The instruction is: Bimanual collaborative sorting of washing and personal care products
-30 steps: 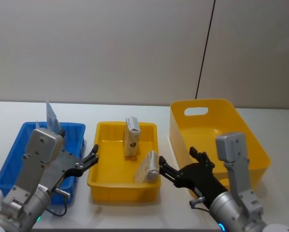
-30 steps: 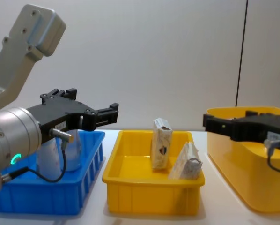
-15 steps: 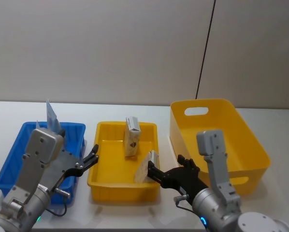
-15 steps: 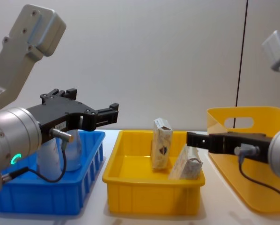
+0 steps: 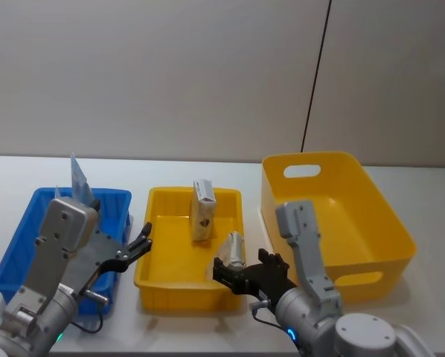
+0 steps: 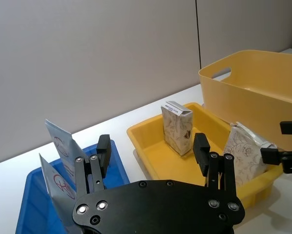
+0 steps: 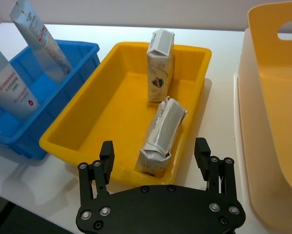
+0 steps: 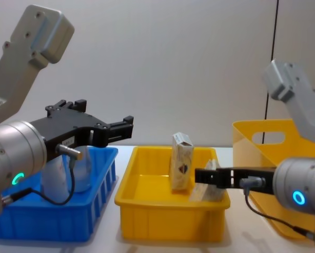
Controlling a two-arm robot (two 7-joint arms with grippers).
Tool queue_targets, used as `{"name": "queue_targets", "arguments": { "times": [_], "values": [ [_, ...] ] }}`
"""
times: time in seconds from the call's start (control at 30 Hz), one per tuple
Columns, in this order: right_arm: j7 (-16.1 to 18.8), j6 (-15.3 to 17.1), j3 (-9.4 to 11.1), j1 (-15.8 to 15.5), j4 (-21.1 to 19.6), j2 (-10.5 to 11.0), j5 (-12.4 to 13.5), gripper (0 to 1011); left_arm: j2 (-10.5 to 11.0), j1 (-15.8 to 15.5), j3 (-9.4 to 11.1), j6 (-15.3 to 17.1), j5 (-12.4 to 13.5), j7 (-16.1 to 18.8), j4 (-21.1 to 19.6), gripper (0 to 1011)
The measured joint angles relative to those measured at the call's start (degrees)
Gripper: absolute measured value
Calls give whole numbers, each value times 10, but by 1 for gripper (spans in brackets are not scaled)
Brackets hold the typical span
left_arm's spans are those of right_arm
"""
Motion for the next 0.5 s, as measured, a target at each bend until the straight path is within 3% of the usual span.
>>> {"name": "queue_targets", "arguments": {
  "times": [0.5],
  "values": [
    [5, 11, -9, 36, 59, -18, -13, 1003, 0, 0, 0, 0, 0, 0, 0, 1001]
  ]
}}
